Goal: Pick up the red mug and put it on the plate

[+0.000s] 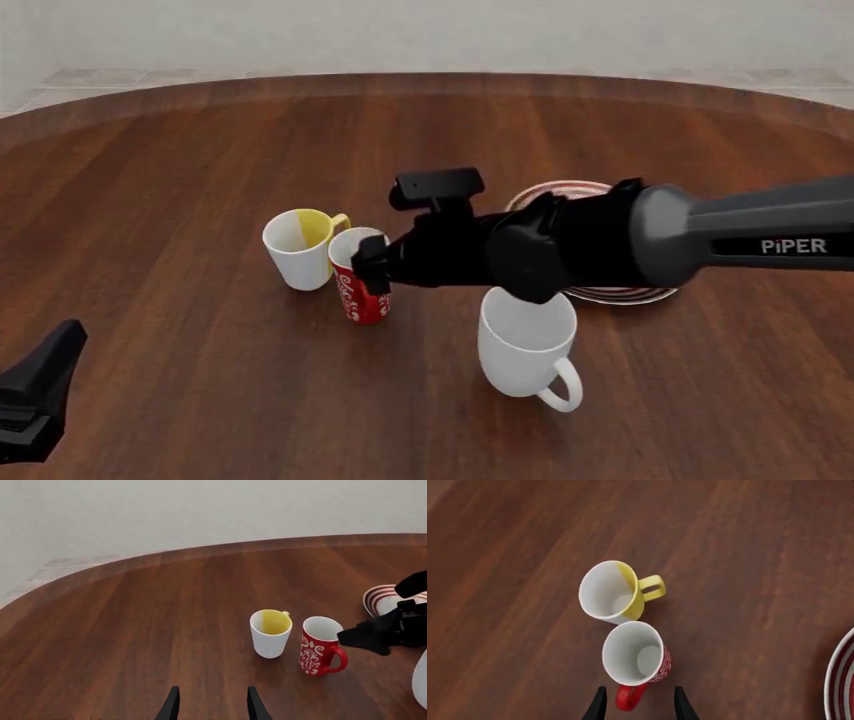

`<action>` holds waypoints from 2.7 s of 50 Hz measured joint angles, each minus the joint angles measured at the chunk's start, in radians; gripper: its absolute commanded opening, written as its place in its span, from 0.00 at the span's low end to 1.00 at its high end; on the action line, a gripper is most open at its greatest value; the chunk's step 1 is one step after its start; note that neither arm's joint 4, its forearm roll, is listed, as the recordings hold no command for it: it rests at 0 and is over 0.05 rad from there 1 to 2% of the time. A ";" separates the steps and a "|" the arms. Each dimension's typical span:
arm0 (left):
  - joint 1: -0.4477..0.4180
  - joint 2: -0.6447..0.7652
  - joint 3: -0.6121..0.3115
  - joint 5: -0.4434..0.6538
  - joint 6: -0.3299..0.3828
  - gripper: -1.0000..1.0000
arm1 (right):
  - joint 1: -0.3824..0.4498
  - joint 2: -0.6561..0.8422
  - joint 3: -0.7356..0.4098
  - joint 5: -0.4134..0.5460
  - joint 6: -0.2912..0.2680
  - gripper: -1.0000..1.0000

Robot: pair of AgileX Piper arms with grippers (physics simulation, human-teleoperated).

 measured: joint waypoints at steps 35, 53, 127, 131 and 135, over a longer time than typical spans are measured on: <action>-0.006 0.000 0.004 -0.006 0.002 1.00 | 0.029 0.078 -0.023 -0.016 0.013 1.00; -0.005 0.000 -0.002 0.001 0.001 1.00 | 0.024 0.103 -0.020 -0.032 0.029 1.00; 0.002 0.000 0.020 -0.015 0.002 1.00 | -0.103 0.015 0.100 -0.122 -0.112 0.00; 0.001 0.000 0.021 -0.016 0.002 1.00 | -0.101 -0.015 0.120 -0.118 -0.100 0.00; 0.001 0.000 0.023 -0.019 0.003 1.00 | -0.092 -0.045 0.129 -0.096 -0.087 0.00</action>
